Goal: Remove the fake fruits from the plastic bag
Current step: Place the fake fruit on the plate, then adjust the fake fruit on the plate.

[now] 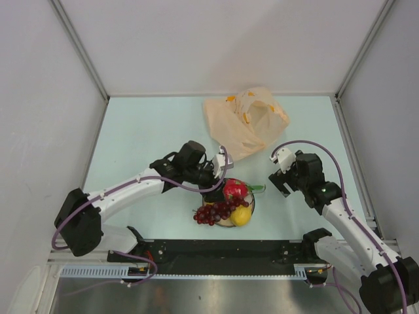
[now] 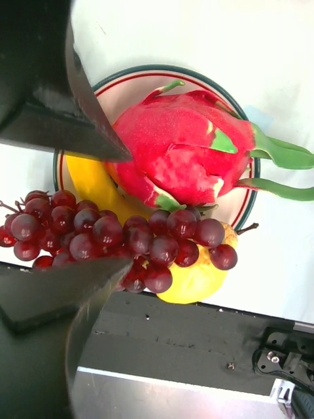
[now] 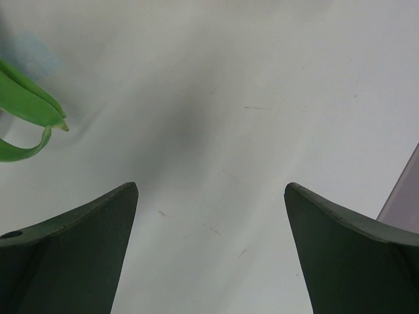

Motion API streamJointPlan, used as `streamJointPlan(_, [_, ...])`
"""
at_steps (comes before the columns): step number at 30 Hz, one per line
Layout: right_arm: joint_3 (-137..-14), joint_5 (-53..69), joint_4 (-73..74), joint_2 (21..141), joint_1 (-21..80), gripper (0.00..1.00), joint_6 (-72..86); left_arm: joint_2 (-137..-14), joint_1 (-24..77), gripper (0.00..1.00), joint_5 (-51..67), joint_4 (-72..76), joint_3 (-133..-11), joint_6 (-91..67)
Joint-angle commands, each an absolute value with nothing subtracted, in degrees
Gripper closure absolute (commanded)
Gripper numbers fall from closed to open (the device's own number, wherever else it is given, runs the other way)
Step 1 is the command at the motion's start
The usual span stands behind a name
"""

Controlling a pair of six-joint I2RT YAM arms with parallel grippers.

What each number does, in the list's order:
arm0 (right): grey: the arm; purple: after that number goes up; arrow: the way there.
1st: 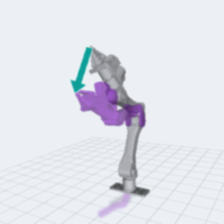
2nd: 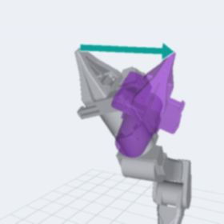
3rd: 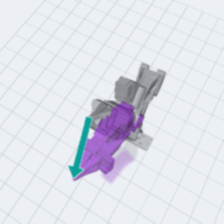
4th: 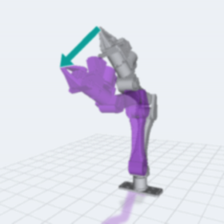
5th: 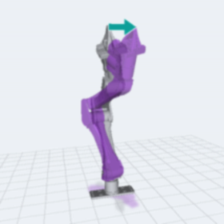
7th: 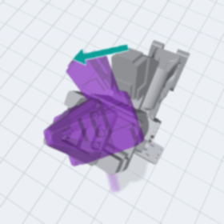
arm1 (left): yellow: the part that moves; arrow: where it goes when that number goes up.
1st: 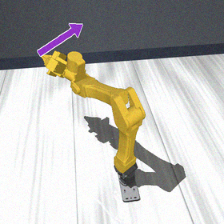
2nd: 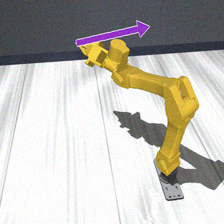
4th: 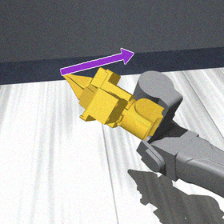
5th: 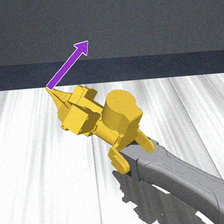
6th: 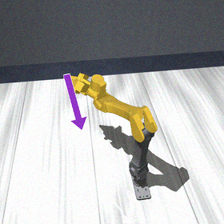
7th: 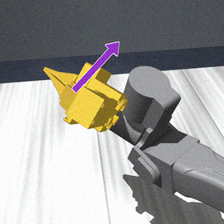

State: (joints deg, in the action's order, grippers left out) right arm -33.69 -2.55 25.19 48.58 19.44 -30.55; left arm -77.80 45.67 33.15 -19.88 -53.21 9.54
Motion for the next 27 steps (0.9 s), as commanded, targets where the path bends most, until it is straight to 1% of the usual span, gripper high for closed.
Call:
streamJointPlan(1, [-34.89, -2.29, 24.17, 47.9, 19.69, 0.0, -30.94, -70.76, 45.53, 0.23, 34.45, -20.82, -52.57, 12.03])
streamJointPlan(3, [-34.89, -2.63, 24.17, 47.73, 19.69, 0.0, -30.94, -68.83, 45.53, 0.18, 35.42, -21.79, -50.38, 13.62])
streamJointPlan(7, [-34.8, -2.55, 24.26, 47.11, 19.34, 0.0, -30.5, -67.76, 45.88, 0.17, 32.61, -23.02, -48.08, 17.04])
streamJointPlan(9, [-34.89, -2.55, 24.43, 47.02, 18.99, 0.0, -30.32, -68.99, 46.05, 0.2, 31.21, -23.73, -48.25, 18.01])
streamJointPlan(12, [-34.8, -2.64, 24.87, 46.93, 18.46, 0.0, -30.41, -71.71, 46.05, 0.25, 33.12, -24.96, -48.95, 19.77])
streamJointPlan(14, [-34.8, -2.46, 24.87, 46.85, 18.02, 0.0, -30.32, -73.03, 46.14, 0.26, 34.36, -24.79, -49.04, 20.21])
streamJointPlan(20, [-34.89, -1.58, 25.49, 46.93, 16.88, 0.0, -29.71, -77.25, 46.67, 0.34, 35.6, -25.75, -50.8, 20.66])
streamJointPlan(21, [-34.81, -1.5, 25.49, 47.02, 16.79, 0.0, -29.71, -78.04, 46.67, 0.39, 35.51, -25.4, -50.89, 20.65])
streamJointPlan(23, [-34.8, -1.32, 25.23, 47.11, 16.61, 0.0, -29.71, -78.66, 46.67, 0.45, 34.98, -25.14, -51.32, 20.65])
streamJointPlan(24, [-34.72, -1.32, 25.14, 47.28, 16.61, 0.0, -29.71, -79.36, 46.58, 0.53, 34.81, -25.4, -51.59, 20.92])
streamJointPlan(26, [-34.72, -1.32, 24.96, 47.46, 16.52, 0.0, -29.88, -80.33, 46.67, 0.63, 34.98, -26.1, -52.64, 21.35])
streamJointPlan(27, [-34.8, -1.32, 24.79, 47.72, 16.61, 0.0, -29.88, -80.59, 46.67, 0.74, 35.42, -26.89, -53.08, 21.71])
